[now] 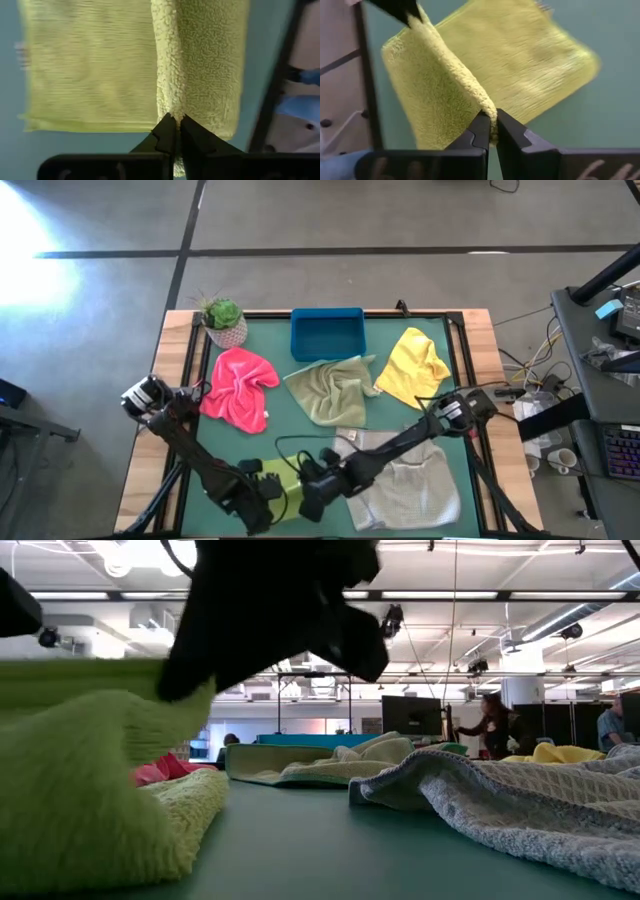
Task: Fold microfiber towels
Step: Fold the green microfiber towel
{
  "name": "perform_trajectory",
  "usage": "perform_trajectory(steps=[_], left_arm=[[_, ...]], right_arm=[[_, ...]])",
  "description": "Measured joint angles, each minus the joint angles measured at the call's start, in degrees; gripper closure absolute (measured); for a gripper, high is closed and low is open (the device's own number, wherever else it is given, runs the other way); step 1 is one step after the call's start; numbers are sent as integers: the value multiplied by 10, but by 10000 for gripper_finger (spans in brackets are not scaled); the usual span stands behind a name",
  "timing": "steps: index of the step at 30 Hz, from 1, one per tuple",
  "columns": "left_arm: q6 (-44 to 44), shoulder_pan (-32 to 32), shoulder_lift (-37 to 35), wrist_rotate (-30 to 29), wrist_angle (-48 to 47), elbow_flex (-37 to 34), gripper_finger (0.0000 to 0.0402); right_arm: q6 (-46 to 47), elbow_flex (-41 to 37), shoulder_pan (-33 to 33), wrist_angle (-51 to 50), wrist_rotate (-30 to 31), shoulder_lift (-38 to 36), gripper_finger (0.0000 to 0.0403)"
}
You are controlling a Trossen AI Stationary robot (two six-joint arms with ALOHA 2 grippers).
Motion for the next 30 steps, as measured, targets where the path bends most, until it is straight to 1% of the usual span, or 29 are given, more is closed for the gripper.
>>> perform_trajectory(steps=[4, 9, 13, 15, 27, 30], left_arm=[[-5, 11, -11, -8, -39, -1, 400], [7, 32, -15, -8, -44, -13, 400], [15, 47, -15, -9, -52, -22, 400], [15, 53, -15, -10, -61, -24, 400], [15, 55, -16, -21, -57, -24, 400], [14, 55, -16, -24, -57, -24, 390]], right_arm=[[-7, 11, -14, -22, 2, 0, 391], [-8, 2, -29, -31, 3, 1, 391], [-31, 1, -38, -34, 39, 3, 391], [-43, 1, -41, -34, 41, 4, 391], [-42, -1, -46, -34, 43, 6, 390], [-38, -1, -48, -34, 42, 6, 390]])
